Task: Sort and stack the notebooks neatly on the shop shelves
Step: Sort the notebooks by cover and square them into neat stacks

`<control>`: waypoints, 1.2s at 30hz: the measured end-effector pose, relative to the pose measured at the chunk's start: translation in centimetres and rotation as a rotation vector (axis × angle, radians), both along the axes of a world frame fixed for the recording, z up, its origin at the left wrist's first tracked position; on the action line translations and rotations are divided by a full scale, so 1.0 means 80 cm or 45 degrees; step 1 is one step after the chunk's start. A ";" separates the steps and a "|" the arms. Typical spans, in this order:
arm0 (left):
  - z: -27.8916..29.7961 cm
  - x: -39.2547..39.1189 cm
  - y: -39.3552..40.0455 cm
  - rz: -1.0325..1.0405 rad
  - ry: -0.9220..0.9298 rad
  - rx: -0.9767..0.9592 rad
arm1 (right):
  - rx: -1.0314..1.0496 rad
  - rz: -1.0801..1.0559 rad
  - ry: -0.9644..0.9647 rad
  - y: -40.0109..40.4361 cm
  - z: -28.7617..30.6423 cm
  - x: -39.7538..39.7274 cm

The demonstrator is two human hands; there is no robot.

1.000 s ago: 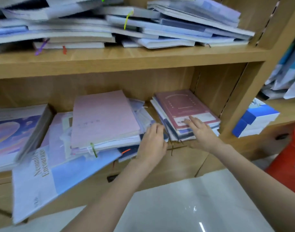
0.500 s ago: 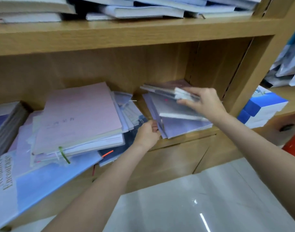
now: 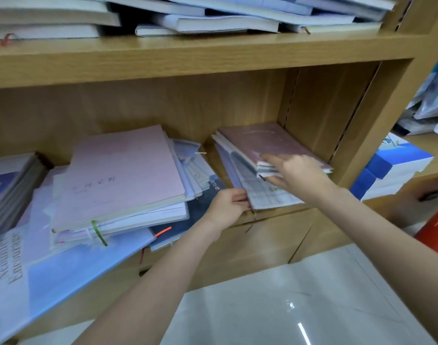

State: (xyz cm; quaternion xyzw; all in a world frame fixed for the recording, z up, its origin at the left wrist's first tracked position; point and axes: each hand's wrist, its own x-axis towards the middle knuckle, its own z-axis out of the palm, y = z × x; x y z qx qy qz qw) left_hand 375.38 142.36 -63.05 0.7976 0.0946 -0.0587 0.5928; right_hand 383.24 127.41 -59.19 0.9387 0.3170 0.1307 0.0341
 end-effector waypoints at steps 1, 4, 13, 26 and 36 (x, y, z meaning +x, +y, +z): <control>0.003 -0.004 0.000 -0.057 -0.025 0.013 | 0.006 -0.020 0.006 -0.001 0.004 0.002; 0.021 -0.023 0.016 -0.053 -0.257 0.322 | -0.118 -0.075 0.307 -0.004 -0.007 -0.009; 0.050 -0.097 0.178 0.402 -0.488 1.121 | 1.374 -0.229 1.301 0.135 0.013 -0.091; 0.101 -0.145 0.227 0.589 0.281 0.123 | 1.829 -0.172 1.163 0.196 0.051 -0.124; 0.087 -0.018 0.060 0.214 -0.221 0.025 | 1.810 -0.443 0.743 -0.013 0.074 -0.046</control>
